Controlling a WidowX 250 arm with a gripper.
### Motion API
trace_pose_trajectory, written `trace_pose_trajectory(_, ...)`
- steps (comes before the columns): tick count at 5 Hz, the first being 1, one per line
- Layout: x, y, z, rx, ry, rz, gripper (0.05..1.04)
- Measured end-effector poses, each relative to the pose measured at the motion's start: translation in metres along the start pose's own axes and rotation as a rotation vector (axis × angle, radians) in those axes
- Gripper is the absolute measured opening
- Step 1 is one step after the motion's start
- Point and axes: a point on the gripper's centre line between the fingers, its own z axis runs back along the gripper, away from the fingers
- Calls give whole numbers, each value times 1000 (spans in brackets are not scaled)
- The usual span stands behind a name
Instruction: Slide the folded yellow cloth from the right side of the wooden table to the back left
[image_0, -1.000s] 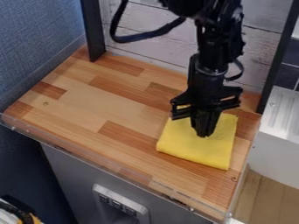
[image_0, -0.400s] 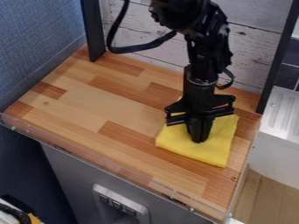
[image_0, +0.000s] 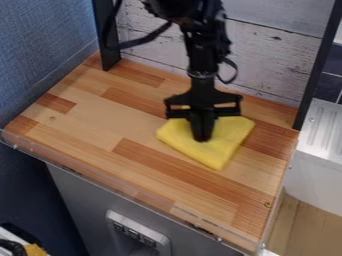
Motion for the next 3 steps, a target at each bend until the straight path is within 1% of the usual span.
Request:
trace_pose_trajectory(1, 20, 23, 1, 5, 1, -123, 63)
trace_pose_trajectory(2, 42, 48, 2, 8, -10, -224, 63)
trace_pose_trajectory(3, 59, 65, 2, 16, -15, -309, 63)
